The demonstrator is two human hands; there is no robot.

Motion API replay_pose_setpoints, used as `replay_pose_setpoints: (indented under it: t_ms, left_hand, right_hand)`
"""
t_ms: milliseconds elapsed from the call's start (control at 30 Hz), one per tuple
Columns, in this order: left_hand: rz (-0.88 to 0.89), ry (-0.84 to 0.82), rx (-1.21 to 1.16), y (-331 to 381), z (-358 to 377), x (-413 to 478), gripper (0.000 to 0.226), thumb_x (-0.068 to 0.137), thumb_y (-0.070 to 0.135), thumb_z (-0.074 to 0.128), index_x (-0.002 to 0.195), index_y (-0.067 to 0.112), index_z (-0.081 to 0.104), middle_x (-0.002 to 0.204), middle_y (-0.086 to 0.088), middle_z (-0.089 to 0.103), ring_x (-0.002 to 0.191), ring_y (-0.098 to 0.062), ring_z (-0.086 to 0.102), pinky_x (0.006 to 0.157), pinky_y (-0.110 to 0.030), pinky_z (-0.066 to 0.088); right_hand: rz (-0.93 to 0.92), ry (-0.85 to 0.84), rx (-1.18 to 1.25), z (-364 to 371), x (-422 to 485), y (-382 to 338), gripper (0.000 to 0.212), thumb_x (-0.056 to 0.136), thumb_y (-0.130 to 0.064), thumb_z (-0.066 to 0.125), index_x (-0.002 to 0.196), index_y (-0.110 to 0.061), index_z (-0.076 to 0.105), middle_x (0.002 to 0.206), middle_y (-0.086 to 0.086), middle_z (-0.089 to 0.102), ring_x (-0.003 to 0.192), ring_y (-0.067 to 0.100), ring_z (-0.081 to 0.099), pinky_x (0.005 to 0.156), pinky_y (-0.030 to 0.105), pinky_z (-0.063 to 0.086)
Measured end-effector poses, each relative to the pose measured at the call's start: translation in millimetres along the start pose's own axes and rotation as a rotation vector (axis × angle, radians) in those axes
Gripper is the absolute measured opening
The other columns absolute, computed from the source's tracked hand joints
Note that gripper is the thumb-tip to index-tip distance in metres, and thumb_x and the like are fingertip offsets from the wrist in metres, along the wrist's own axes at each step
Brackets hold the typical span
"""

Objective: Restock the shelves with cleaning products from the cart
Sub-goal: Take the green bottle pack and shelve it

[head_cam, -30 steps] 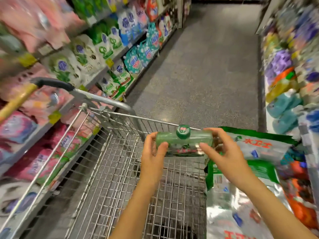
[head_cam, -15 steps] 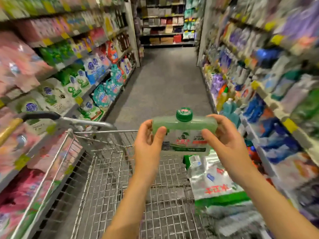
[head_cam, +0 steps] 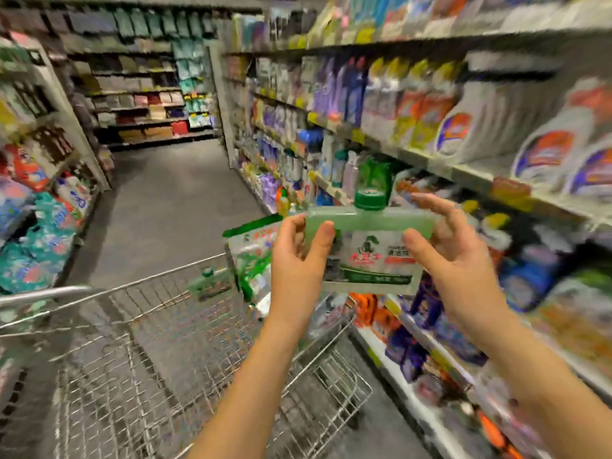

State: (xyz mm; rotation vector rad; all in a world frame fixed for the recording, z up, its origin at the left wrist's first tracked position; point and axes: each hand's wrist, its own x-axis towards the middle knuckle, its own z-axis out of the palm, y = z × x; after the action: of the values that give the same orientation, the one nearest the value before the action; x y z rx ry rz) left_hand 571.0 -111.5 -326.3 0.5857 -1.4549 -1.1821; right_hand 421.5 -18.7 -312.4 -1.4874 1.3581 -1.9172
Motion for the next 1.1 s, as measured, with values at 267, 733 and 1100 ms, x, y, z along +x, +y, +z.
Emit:
replay_pose_setpoints:
  t_ms: [267, 733, 1100]
  left_hand:
    - [0.024, -0.388, -0.189, 60, 156, -83, 0.042, 0.083, 0.042, 0.057, 0.109, 0.010, 0.056, 0.107, -0.013, 0.065, 0.098, -0.021, 0.064, 0.080, -0.025, 0.054]
    - [0.059, -0.839, -0.508, 184, 396, -271, 0.036, 0.078, 0.047, 0.060, 0.097, 0.017, 0.062, 0.089, 0.003, 0.071, 0.081, -0.003, 0.066, 0.068, -0.012, 0.049]
    - [0.189, -0.969, -0.614, 230, 529, -259, 0.036, 0.079, 0.043, 0.059, 0.099, 0.012, 0.061, 0.073, 0.016, 0.066, 0.069, 0.005, 0.061, 0.065, -0.010, 0.046]
  right_hand:
    - [-0.046, 0.321, -0.298, -146, -114, -112, 0.029, 0.087, -0.022, 0.062, 0.114, -0.033, 0.062, 0.104, -0.012, 0.069, 0.098, 0.008, 0.064, 0.082, 0.020, 0.051]
    - [-0.058, 0.705, -0.614, -355, -303, -301, 0.031, 0.076, -0.039, 0.065, 0.107, -0.042, 0.065, 0.110, -0.009, 0.070, 0.101, 0.008, 0.067, 0.087, 0.031, 0.056]
    - [-0.193, 0.791, -0.632, -464, -284, -344, 0.030, 0.079, -0.031, 0.065, 0.108, -0.035, 0.066, 0.103, -0.002, 0.073, 0.096, 0.016, 0.070, 0.072, 0.029, 0.059]
